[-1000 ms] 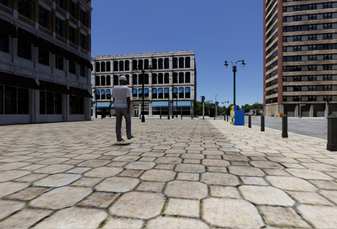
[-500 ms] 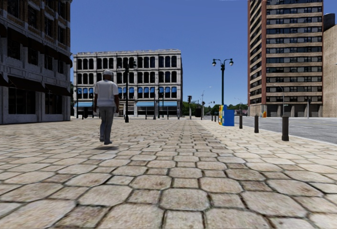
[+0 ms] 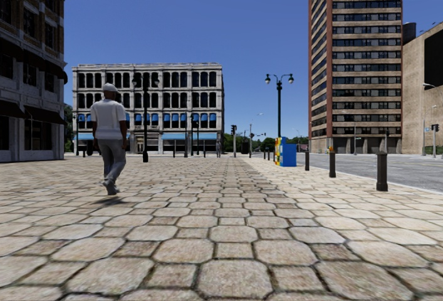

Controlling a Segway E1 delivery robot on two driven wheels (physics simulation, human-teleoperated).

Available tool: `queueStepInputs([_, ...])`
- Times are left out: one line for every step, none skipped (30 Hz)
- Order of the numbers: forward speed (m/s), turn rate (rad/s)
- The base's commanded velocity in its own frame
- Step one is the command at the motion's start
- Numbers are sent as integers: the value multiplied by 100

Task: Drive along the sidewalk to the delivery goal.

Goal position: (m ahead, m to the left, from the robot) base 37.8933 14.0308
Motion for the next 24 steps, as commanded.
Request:
queueStepInputs([200,0])
queueStepInputs([200,0])
queueStepInputs([200,0])
queueStepInputs([200,0])
queueStepInputs([200,0])
queueStepInputs([200,0])
queueStepInputs([200,0])
queueStepInputs([200,0])
queueStepInputs([200,0])
queueStepInputs([200,0])
queueStepInputs([200,0])
queueStepInputs([200,0])
queueStepInputs([200,0])
queueStepInputs([200,0])
queueStepInputs([200,0])
queueStepInputs([200,0])
queueStepInputs([200,0])
queueStepInputs([200,0])
queueStepInputs([200,0])
queueStepInputs([200,0])
queueStepInputs([200,0])
queueStepInputs([200,0])
queueStepInputs([200,0])
queueStepInputs([200,0])
